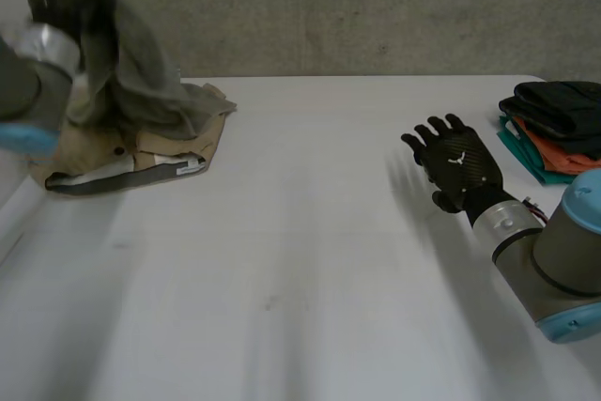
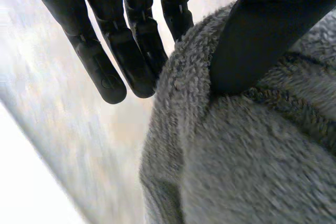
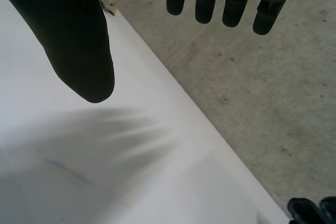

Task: Fold the laundry.

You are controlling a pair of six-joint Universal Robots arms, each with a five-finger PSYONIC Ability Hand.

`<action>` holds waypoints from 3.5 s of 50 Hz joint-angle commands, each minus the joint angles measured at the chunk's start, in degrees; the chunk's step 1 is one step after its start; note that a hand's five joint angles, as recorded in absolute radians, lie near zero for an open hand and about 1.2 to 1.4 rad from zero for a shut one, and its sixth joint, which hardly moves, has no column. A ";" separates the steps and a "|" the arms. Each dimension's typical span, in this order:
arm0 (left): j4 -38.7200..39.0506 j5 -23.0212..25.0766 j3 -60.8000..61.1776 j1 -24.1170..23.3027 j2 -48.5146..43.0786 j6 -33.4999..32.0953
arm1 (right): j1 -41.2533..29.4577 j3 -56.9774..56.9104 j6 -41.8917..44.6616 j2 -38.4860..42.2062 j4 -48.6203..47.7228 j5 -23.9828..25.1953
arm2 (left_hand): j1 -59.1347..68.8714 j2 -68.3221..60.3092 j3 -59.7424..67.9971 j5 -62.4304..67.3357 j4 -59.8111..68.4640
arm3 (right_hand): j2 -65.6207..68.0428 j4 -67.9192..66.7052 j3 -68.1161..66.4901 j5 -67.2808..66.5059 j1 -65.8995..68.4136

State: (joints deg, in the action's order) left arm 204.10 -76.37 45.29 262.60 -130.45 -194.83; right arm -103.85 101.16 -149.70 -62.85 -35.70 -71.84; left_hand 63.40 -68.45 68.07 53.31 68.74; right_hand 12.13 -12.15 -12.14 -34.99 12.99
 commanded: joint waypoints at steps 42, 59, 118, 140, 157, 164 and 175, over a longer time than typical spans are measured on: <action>-12.67 0.96 49.53 -15.20 32.27 8.85 | 1.81 -6.94 -7.19 -12.29 38.41 -4.54 | -53.40 58.45 -58.07 -53.31 -58.74 | -2.13 2.15 2.14 34.99 -2.99; -18.21 7.20 65.63 -3.50 31.85 9.29 | -8.56 7.64 -11.75 -9.05 29.74 -2.69 | -48.48 53.53 -53.15 -48.39 -53.82 | 14.84 -14.83 -14.84 18.02 13.98; -14.69 -3.86 42.61 -15.63 4.85 7.10 | -1.28 3.87 -17.47 -19.23 19.97 -4.19 | 16.60 -11.55 11.93 16.69 11.26 | 67.87 -67.85 -67.86 -35.01 67.01; -18.03 6.59 45.77 -5.88 37.56 12.28 | 5.94 -13.79 -7.37 -25.57 35.87 -1.90 | 16.60 -11.55 11.93 16.69 11.26 | 67.87 -67.85 -67.86 -35.01 67.01; -17.68 2.03 35.67 -7.72 6.63 0.41 | -1.88 -17.49 -2.26 -0.70 34.12 -11.30 | 16.60 -11.55 11.93 16.69 11.26 | 67.87 -67.85 -67.86 -35.01 67.01; -23.64 -3.68 34.16 -8.25 5.81 0.24 | -2.59 -15.91 -3.23 0.54 31.66 -13.94 | -23.21 28.25 -27.87 -23.12 -28.54 | 67.87 -67.85 -67.86 -35.01 67.01; -21.65 -6.77 45.84 -11.41 18.30 1.03 | -2.24 -13.36 -3.32 -2.27 28.93 -13.24 | -48.14 53.19 -52.81 -48.05 -53.48 | 67.87 -67.85 -67.86 -35.01 67.01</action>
State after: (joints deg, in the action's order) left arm 179.34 -82.57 84.26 253.34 -117.74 -194.13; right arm -106.26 86.86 -152.97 -63.82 -6.24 -85.35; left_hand 17.17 -16.70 16.85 5.78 16.48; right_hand 67.71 -68.70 -68.20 -56.78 63.69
